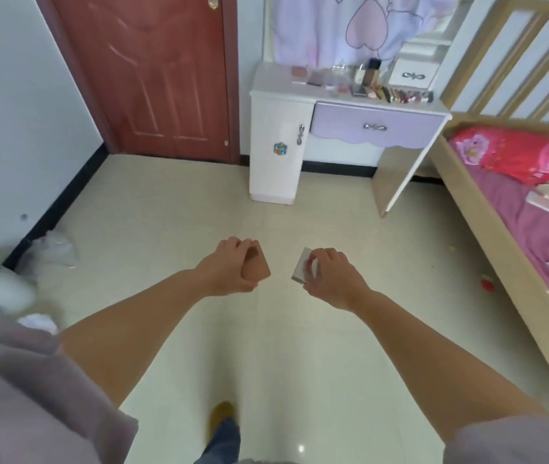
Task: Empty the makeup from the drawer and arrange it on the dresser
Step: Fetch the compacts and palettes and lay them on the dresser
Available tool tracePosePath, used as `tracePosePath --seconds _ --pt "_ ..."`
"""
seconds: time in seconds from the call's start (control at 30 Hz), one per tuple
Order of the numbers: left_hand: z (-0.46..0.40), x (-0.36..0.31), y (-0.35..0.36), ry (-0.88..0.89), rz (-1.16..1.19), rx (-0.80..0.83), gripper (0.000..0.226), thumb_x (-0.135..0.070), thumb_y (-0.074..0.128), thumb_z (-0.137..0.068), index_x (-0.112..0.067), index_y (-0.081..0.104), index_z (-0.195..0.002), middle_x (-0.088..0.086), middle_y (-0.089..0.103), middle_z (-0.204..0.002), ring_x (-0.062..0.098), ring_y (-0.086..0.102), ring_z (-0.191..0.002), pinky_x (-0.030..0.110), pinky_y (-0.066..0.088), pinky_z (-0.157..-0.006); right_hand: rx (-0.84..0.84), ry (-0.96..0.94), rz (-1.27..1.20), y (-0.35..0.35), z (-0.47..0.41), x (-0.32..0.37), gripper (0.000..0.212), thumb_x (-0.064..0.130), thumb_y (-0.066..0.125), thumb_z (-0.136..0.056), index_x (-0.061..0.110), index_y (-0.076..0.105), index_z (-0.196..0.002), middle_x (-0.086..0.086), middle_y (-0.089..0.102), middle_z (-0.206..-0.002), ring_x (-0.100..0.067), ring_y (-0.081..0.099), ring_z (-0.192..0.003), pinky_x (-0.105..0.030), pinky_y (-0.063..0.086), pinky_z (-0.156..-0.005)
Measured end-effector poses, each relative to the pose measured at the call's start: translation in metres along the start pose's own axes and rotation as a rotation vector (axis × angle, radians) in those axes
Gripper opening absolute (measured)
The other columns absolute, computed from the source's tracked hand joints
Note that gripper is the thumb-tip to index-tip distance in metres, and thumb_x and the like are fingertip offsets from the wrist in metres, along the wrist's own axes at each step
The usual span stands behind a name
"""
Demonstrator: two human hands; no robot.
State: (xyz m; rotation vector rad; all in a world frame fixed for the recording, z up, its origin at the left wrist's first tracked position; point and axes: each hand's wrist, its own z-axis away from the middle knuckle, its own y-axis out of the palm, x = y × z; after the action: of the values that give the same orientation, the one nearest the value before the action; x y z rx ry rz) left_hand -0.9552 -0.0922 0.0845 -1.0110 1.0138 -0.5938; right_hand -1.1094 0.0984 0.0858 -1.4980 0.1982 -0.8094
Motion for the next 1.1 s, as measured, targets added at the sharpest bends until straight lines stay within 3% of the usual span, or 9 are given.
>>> tracePosePath --seconds 0.23,0.5,0.73,1.1 --pt "-0.155 0.056 -0.071 0.029 -0.059 0.01 0.085 -0.043 0.069 -0.074 -0.02 0.022 -0.141 0.002 0.033 -0.132 0.019 0.032 -0.118 0.037 0.048 -0.089 -0.014 -0.004 0.01 -0.036 -0.165 0.001 0.052 0.034 0.063 -0.08 0.018 0.043 -0.125 -0.003 0.046 -0.129 -0.024 0.042 -0.117 -0.035 0.044 -0.092" --pt "-0.381 0.056 -0.101 0.081 -0.059 -0.006 0.085 -0.042 0.068 -0.073 -0.021 0.022 -0.141 0.002 0.033 -0.13 0.02 0.032 -0.121 0.038 0.046 -0.089 -0.056 0.039 0.027 -0.082 -0.354 -0.089 0.051 0.034 0.063 -0.08 0.02 0.042 -0.125 -0.002 0.045 -0.131 -0.023 0.041 -0.119 -0.032 0.043 -0.092" --pt "-0.568 0.046 -0.147 0.064 -0.017 -0.028 0.088 -0.042 0.067 -0.074 -0.018 0.02 -0.143 0.002 0.03 -0.134 0.019 0.03 -0.122 0.04 0.047 -0.09 0.008 0.033 0.049 -0.142 -0.528 -0.158 0.049 0.033 0.062 -0.078 0.021 0.043 -0.121 -0.001 0.046 -0.128 -0.023 0.042 -0.116 -0.033 0.043 -0.091" --pt "-0.83 0.119 -0.186 0.111 -0.023 0.07 0.09 -0.04 0.069 -0.073 -0.017 0.019 -0.144 0.003 0.031 -0.134 0.02 0.029 -0.123 0.039 0.044 -0.093 0.009 0.075 0.025 -0.158 -0.793 -0.202 0.045 0.033 0.062 -0.08 0.021 0.045 -0.119 -0.002 0.049 -0.123 -0.022 0.043 -0.113 -0.031 0.04 -0.088"
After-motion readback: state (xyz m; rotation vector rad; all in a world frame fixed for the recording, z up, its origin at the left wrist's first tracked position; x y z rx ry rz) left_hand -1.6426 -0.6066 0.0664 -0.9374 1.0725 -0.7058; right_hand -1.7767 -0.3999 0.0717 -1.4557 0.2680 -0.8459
